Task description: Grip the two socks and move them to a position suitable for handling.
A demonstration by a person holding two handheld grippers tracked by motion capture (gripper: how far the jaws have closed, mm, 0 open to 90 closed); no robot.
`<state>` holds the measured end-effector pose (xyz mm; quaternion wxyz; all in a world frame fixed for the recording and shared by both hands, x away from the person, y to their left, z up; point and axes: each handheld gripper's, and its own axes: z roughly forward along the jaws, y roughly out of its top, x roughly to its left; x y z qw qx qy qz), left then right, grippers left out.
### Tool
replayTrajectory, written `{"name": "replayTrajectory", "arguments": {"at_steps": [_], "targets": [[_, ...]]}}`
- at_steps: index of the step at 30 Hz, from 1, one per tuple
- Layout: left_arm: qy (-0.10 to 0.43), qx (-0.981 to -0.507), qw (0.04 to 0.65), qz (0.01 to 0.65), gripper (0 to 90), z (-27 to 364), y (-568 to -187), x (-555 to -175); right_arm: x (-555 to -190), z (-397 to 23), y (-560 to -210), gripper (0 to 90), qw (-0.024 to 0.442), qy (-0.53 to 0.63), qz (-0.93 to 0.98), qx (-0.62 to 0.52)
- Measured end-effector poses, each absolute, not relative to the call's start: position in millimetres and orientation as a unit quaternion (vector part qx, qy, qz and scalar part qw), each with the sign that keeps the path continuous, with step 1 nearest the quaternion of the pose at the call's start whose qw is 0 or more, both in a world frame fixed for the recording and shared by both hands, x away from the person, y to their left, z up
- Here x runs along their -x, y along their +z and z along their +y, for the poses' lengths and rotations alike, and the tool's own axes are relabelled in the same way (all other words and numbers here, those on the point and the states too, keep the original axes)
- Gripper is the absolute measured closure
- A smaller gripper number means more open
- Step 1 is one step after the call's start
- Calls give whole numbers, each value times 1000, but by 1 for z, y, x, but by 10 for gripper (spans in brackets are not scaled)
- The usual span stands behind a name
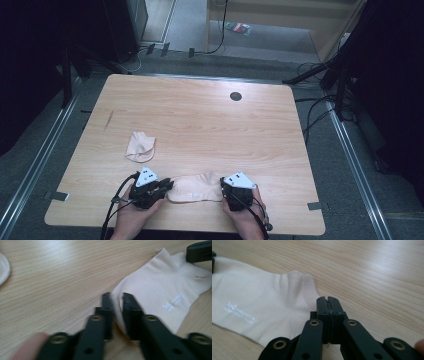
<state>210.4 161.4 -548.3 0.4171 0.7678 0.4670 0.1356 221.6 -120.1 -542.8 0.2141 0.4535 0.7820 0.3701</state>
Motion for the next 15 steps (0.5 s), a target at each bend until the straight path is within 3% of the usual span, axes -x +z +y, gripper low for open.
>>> {"name": "replayTrajectory", "arguments": {"at_steps": [1,2,6,15], "targets": [[136,-768,417,467,624,161,-548,-210,-222,-120,-543,875,214,370,782,-454],[138,-763,428,464,556,162,-546,-209,-223,-122,-541,734,208,385,775,-456],[144,-750,450,463,431,168,-540,-208,-227,-122,-534,655,202,402,768,-455],[190,-702,468,502,386,226,-528,-205,-238,-89,-507,627,185,434,772,-426]]}}
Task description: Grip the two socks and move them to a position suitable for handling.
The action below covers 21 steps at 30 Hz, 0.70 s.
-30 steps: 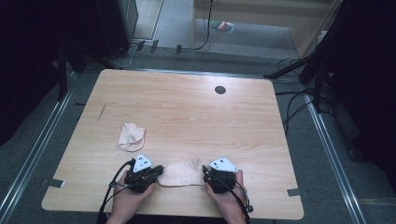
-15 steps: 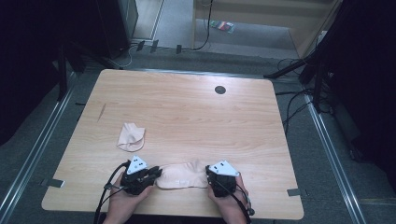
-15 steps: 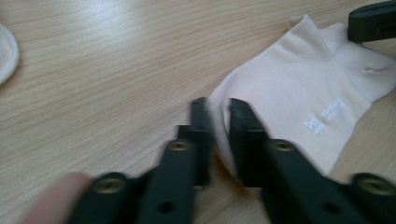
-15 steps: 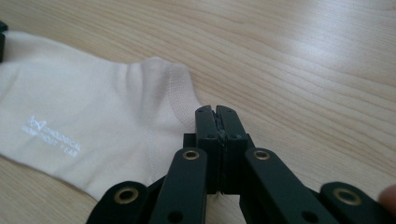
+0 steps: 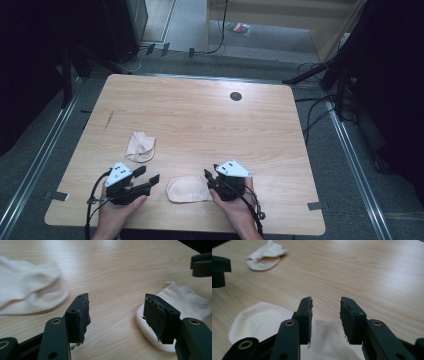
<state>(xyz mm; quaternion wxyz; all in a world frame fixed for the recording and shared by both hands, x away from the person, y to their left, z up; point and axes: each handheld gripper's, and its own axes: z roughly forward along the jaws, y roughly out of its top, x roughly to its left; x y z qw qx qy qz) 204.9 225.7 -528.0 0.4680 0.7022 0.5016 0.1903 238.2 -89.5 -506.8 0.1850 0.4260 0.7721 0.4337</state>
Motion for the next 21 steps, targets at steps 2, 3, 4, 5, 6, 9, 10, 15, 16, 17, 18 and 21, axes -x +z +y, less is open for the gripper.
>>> {"name": "replayTrajectory", "arguments": {"at_steps": [2,3,4,5,6,9,10,15,16,17,18,21], "targets": [[206,-694,464,510,386,239,-526,-205,-242,-77,-502,626,179,440,774,-420],[213,-691,461,515,386,245,-526,-205,-244,-71,-500,626,176,441,776,-415],[215,-686,461,520,386,251,-526,-206,-246,-64,-499,621,172,443,778,-411],[220,-682,459,526,386,257,-527,-207,-249,-57,-497,617,168,444,779,-409],[224,-678,455,532,386,262,-527,-208,-250,-50,-497,614,163,446,780,-407],[232,-668,448,547,384,275,-531,-212,-257,-29,-498,601,157,444,787,-399],[234,-666,446,550,384,278,-531,-213,-260,-22,-500,597,155,444,788,-397],[240,-646,447,571,382,296,-530,-214,-275,11,-507,579,132,444,795,-392],[242,-641,448,574,383,299,-530,-214,-279,17,-509,578,130,444,795,-392],[242,-639,448,577,384,302,-530,-214,-281,22,-510,576,128,443,796,-393],[244,-637,448,578,385,304,-530,-214,-284,27,-511,574,128,442,796,-394],[244,-632,447,584,388,308,-530,-215,-292,39,-514,565,126,436,799,-395]]}}
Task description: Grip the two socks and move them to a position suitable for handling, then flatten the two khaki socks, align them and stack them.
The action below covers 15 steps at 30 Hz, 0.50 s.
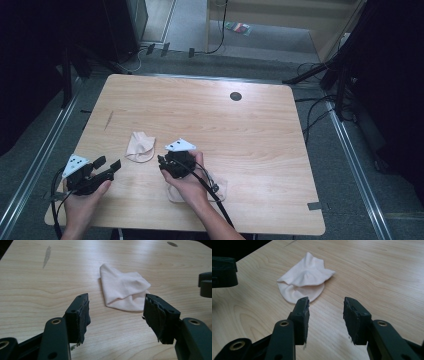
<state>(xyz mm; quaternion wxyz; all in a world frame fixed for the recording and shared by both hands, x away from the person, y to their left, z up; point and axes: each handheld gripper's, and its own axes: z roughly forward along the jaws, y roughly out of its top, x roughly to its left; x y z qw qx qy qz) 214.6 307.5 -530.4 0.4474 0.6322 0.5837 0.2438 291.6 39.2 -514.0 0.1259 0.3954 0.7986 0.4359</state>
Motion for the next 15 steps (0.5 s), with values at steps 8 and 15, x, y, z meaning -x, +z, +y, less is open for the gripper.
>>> {"name": "replayTrajectory", "arguments": {"at_steps": [8,15], "targets": [[245,-638,443,580,391,304,-530,-216,-303,61,-516,530,129,426,804,-395],[244,-637,444,581,393,304,-531,-217,-311,69,-515,487,121,424,803,-400]]}}
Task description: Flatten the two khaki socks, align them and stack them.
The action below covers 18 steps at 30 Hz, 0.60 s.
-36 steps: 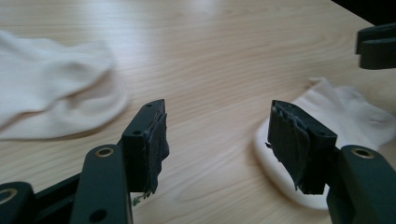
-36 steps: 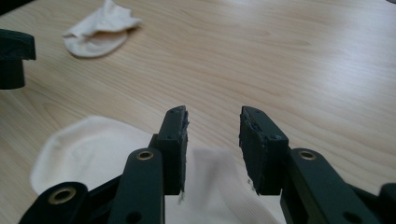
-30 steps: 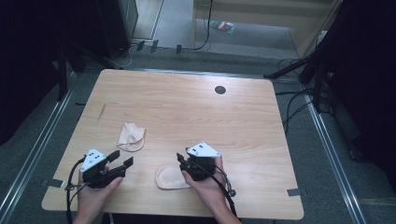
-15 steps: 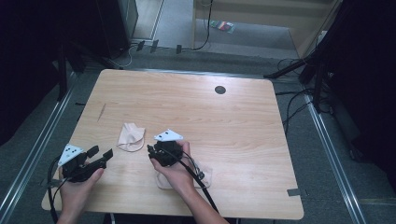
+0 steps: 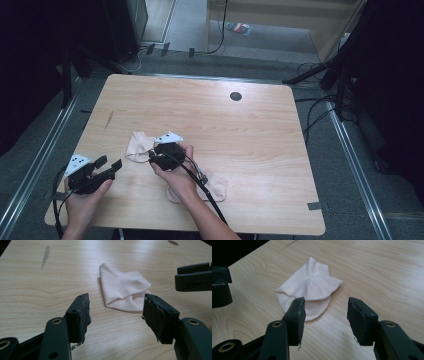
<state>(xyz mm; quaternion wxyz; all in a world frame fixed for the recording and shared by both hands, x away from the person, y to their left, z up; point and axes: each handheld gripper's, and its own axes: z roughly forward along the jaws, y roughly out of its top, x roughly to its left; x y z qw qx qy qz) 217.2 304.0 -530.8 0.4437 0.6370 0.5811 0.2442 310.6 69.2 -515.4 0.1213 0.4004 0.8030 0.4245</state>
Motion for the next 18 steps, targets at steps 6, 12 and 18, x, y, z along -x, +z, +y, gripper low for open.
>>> {"name": "replayTrajectory", "arguments": {"at_steps": [6,12,18], "targets": [[244,-634,443,585,397,307,-531,-217,-312,81,-517,470,117,429,807,-389],[244,-633,443,587,401,306,-531,-217,-315,95,-522,474,117,425,811,-386],[241,-633,445,586,402,306,-531,-216,-321,108,-529,495,127,407,817,-387]]}}
